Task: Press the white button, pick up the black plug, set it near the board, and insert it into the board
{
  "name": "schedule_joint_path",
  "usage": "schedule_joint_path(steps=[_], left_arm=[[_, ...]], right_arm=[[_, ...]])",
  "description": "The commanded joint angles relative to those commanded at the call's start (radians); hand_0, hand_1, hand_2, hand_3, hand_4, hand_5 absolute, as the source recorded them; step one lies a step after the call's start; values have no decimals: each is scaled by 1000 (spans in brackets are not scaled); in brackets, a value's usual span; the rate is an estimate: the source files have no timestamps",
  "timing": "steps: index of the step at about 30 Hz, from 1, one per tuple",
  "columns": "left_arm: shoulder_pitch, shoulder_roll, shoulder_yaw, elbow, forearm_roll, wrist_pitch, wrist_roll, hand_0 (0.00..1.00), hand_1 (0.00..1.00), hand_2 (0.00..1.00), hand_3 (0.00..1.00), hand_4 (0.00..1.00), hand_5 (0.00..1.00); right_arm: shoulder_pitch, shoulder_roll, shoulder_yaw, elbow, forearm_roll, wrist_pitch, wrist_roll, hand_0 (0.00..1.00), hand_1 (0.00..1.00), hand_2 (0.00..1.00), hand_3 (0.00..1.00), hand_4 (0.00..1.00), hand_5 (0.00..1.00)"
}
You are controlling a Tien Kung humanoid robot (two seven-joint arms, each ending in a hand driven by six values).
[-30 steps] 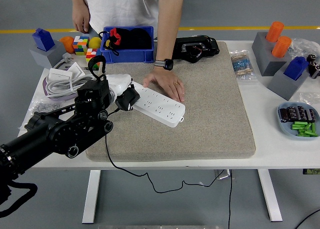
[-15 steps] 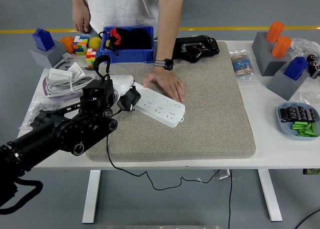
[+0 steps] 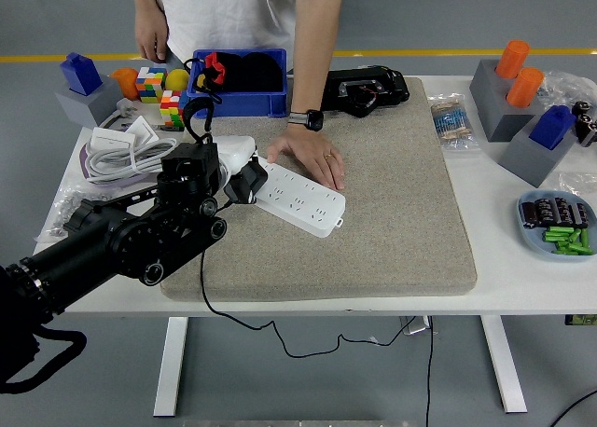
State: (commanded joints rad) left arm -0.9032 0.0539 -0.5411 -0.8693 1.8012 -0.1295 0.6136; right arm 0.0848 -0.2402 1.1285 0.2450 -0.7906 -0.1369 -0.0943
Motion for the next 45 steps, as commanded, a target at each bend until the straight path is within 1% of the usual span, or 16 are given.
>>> schedule_joint_path(steps=[8,18,24,30,31,36,37,43,44,45], left_arm=[[-12,-4,27,25,-8,-7,2,46,144,239,548,465,2],[-9,-13,38,20,-11,-1,-4,46,143,239,547,462,2],[-14,-16,44,32,-11,-3,-1,47,144,238,547,459,2],[-13,-16,49,38,-2,2,-12,49,143,238,547,457,2],[-13,-16,49,38,-1,2,-13,87,180,279,569,477,2],[-8,-15,48,36,1,12,-27,87,180,279,569,477,2],[-7,-15,47,34,0,15,-30,151,287,379,610,641,2],[0,-16,37,31,4,28,-44,151,287,379,610,641,2],[1,-15,37,30,4,30,-46,158,370,425,608,707,2],[2,-15,36,30,4,31,-47,158,370,425,608,707,2]], right_arm=[[0,-1,2,-1,0,0,0,596,499,510,529,644,322],[-2,-1,0,0,1,0,0,596,498,510,530,643,321],[-1,-1,-1,0,0,0,0,597,498,510,530,642,320],[-2,0,2,-1,0,0,0,597,498,509,530,642,320],[-2,0,2,0,0,0,0,598,498,511,530,642,320],[-3,0,2,0,-1,0,0,598,498,511,530,642,320],[-3,1,2,0,0,0,0,597,498,511,531,641,321],[-3,2,2,1,-1,0,0,597,498,511,531,641,321],[-3,2,2,1,-1,0,0,597,498,510,533,641,321],[-4,2,2,0,-1,0,0,597,498,510,533,641,321]])
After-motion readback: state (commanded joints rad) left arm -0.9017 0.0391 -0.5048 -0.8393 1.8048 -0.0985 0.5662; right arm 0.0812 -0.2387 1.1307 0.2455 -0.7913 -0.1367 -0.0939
